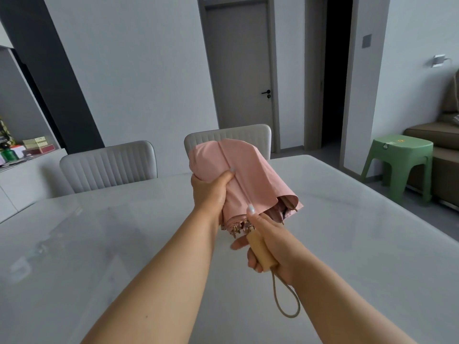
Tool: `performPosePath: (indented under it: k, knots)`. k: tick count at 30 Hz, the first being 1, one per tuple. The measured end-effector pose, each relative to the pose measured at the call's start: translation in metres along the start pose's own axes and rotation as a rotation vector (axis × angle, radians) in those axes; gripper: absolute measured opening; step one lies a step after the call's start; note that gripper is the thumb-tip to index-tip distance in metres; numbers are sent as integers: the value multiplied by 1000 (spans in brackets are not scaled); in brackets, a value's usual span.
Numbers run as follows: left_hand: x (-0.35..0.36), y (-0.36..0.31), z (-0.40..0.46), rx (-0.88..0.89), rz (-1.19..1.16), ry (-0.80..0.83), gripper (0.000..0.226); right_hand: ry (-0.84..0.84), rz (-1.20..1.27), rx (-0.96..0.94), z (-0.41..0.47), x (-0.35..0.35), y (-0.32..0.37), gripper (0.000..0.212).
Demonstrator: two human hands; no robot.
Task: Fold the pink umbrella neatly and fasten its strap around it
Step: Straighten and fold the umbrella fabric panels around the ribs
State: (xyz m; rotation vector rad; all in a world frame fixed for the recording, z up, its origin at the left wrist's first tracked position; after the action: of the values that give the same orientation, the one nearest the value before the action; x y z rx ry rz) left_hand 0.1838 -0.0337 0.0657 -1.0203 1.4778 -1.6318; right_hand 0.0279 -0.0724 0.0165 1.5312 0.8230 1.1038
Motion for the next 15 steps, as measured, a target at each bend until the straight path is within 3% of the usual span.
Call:
performPosePath:
  k: [4,7,9,12,15]
  knots:
    - [8,9,-1,8,-89,97,97,-76,-5,33,2,-8,-4,58]
    - [17,13,0,-7,-90,180,91,-136,-60,-7,1,-13,-2,49]
    - [21,10,0,-30,-35,225,101,-185,-106,-53,2,-16,2,42]
    - [13,-12,2,-26,167,151,131,-247,-158,-89,3,-24,7,31]
    - [0,-67,-2,182,574,-57,127,-287,-200,-95,3,-30,11,28]
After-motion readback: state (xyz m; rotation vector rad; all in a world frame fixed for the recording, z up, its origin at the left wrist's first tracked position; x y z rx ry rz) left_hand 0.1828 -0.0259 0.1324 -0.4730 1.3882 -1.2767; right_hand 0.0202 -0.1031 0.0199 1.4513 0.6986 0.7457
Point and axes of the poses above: each hand's wrist, its own z-axis towards the middle knuckle, its own x-axis out of the palm, y = z × x, the point moved 9 cm from there along z, towards the middle knuckle, and after that the axes turned 6 degrees about y, right-handed, at the moved point
